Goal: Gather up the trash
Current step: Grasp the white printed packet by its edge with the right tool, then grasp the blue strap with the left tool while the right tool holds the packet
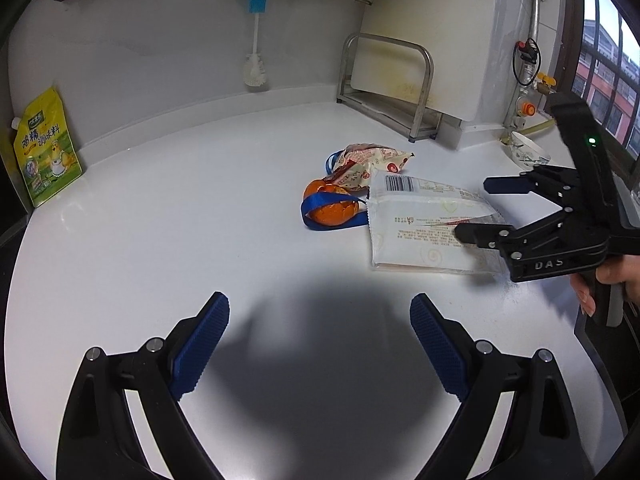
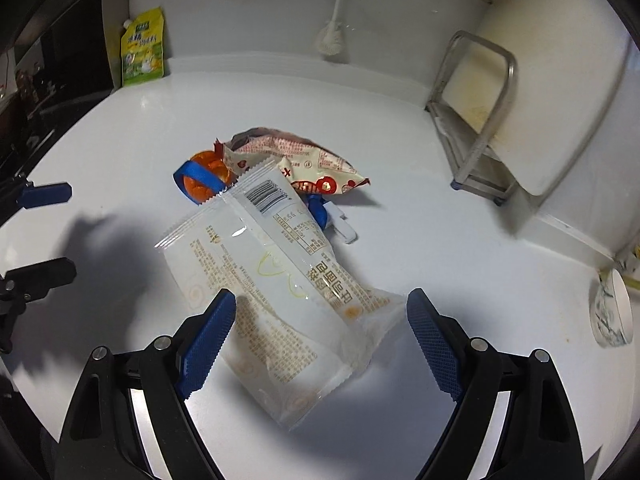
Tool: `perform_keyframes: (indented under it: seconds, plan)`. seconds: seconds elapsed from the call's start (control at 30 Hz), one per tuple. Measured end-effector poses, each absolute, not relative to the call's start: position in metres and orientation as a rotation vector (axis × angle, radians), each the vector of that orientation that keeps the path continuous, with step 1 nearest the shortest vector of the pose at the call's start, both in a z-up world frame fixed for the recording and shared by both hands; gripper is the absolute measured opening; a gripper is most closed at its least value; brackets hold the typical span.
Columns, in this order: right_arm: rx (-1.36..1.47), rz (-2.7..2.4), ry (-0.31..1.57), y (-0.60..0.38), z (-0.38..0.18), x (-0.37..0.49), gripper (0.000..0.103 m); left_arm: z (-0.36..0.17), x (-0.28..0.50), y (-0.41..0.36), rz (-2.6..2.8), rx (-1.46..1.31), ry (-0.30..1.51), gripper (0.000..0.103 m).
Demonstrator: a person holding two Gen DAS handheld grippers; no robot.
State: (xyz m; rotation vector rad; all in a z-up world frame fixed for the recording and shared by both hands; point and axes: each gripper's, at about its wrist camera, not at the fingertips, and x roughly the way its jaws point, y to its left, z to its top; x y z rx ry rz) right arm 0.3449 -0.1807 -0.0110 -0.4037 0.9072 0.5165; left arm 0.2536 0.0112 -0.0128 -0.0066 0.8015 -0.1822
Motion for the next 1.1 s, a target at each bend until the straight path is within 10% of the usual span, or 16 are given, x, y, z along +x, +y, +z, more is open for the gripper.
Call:
perform_keyframes:
  seconds: [0.23, 0.37, 0.5, 1.1]
  plan:
    - [-0.351, 0.568, 0.983, -0.171, -0.026, 0.359, 0.082, -0.013, 0.257, 0.009, -0.181, 0.007, 0.797, 0.09]
    - [-0.323, 0.554, 1.01, -0.168, -0.034, 0.357, 0.036, -0.012, 0.26, 0.011, -0.175, 0.003, 0.794, 0.09]
    - [-0.239, 0.536, 1.0, -0.176, -0.033, 0.347, 0.012, -0.01, 0.265, 0.016, -0.166, -0.011, 0.789, 0.09]
    - [0.1, 0.419, 0.914, -0.26, -0.009, 0.283, 0.008, -0.024, 0.333, 0.014, -0.144, -0.018, 0.83, 0.09]
